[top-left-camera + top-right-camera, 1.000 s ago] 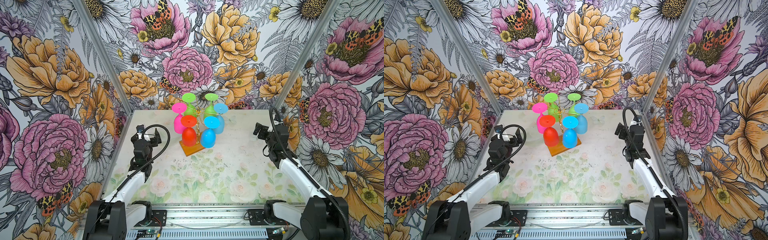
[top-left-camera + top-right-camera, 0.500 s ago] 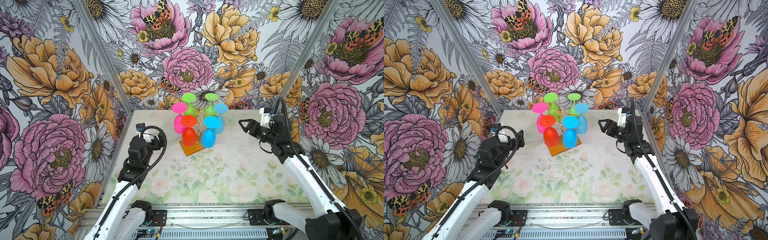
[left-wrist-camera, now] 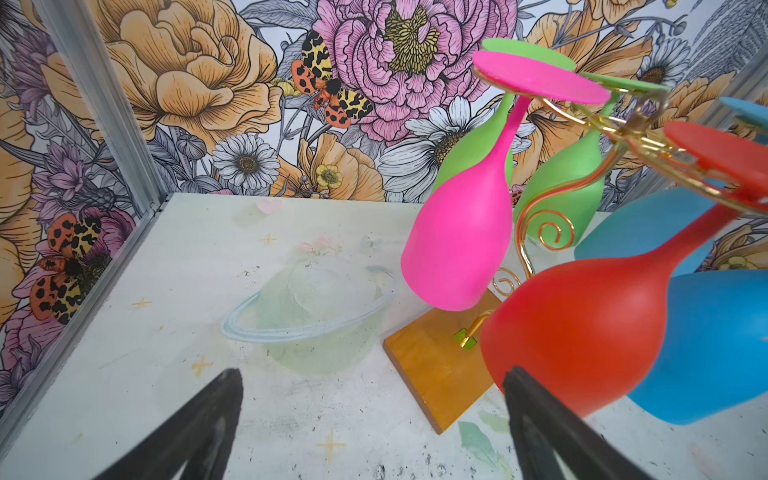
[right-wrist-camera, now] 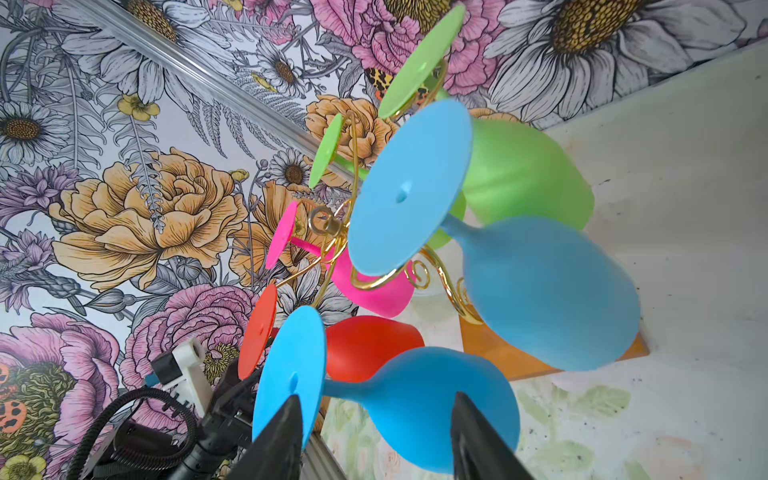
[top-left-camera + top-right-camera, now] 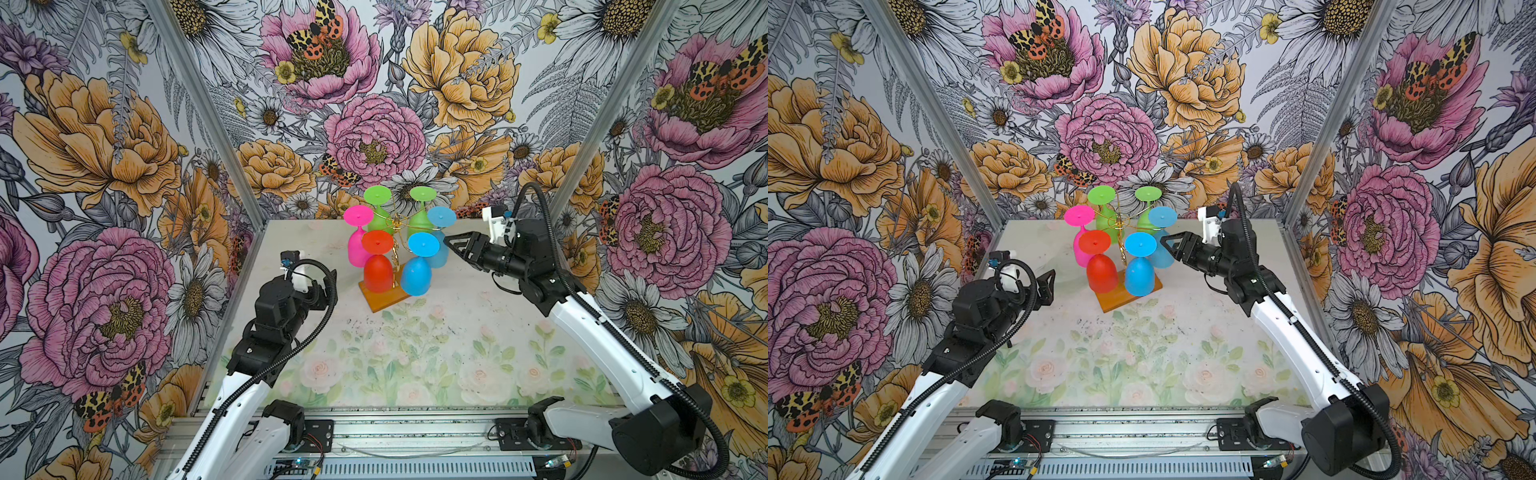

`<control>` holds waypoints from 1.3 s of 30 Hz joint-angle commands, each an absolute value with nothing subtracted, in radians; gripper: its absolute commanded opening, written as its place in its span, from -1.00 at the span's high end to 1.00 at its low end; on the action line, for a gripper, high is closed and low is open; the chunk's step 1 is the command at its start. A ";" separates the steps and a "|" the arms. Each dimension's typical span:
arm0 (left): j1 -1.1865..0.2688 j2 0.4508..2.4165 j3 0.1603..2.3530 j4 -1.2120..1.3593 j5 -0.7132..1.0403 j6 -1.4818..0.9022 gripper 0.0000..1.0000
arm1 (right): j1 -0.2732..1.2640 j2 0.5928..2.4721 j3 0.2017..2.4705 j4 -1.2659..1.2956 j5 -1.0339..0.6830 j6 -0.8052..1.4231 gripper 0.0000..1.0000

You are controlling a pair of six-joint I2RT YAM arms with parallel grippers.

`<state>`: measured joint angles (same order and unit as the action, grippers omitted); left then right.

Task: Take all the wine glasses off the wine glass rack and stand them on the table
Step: 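Raise both arms and reach the right gripper toward the nearest blue glass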

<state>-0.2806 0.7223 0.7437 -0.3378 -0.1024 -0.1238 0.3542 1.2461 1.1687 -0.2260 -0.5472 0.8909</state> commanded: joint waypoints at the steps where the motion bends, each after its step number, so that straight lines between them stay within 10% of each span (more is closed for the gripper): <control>1: -0.294 0.721 0.782 -0.369 -0.035 -0.110 -0.98 | 0.383 1.270 1.203 -0.171 -0.558 0.911 -0.11; 39: -0.297 0.614 0.824 -0.517 0.177 -0.116 -0.98 | 0.442 1.315 1.204 -0.022 -0.581 1.040 0.93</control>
